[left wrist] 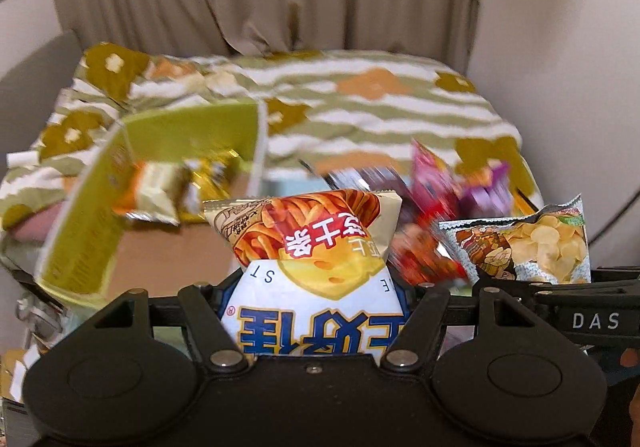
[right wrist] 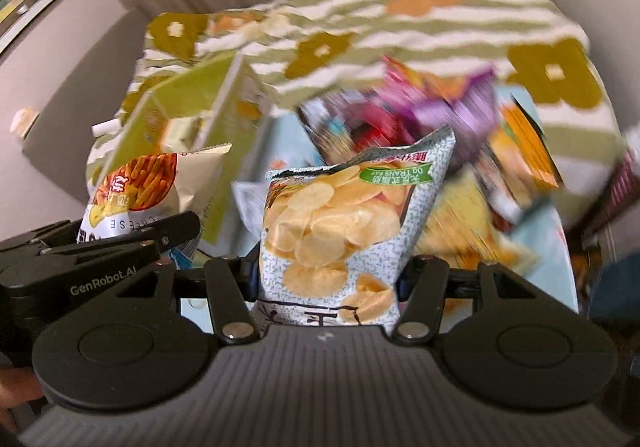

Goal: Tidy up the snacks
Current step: 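Carry both chip bags into the box and open both tools to release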

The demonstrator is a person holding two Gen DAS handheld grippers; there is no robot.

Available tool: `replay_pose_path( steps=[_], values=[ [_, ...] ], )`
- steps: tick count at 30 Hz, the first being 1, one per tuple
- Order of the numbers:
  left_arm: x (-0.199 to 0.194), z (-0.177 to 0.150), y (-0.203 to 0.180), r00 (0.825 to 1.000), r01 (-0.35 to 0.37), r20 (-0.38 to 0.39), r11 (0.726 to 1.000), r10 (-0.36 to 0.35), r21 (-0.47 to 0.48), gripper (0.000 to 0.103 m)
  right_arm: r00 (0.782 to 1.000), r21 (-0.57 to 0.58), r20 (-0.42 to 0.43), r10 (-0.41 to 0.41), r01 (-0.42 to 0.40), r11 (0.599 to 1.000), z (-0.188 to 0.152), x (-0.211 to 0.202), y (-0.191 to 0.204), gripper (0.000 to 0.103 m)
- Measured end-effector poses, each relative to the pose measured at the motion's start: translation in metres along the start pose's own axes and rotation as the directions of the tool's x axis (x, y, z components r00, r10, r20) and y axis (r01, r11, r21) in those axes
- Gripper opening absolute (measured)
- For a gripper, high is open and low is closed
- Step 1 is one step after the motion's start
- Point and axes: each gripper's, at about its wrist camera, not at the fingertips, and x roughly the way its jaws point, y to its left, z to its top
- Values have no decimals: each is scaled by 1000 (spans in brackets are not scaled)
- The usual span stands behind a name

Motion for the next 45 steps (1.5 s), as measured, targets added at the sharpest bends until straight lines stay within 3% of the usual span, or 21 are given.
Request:
replay_pose_path(
  steps=[10,20,28,31,36,45],
  values=[
    [8,45,103,995,-81,55,996,82,-33,72,997,-101,67,43,-36,994,55,33,93,71],
    [73,64,188,997,-78,-20,997,78,2,72,999,-84,38,27,-23,996,92,111,176,71],
    [134,57,210,993,-15,-117,998,22,61,74,998,-22,-30,-52,51,998,99,172,192,71],
    [142,53,210,992,-16,-120,996,26,84,103,996,-10,-42,-74,74,997,97,183,193,71],
    [141,43,211,992,-17,-118,991,33,135,103,994,-5,-52,-98,98,995,92,190,196,72],
    [124,32,222,992,10,-125,997,0,77,103,995,-41,-62,-81,78,996,95,195,211,73]
  ],
)
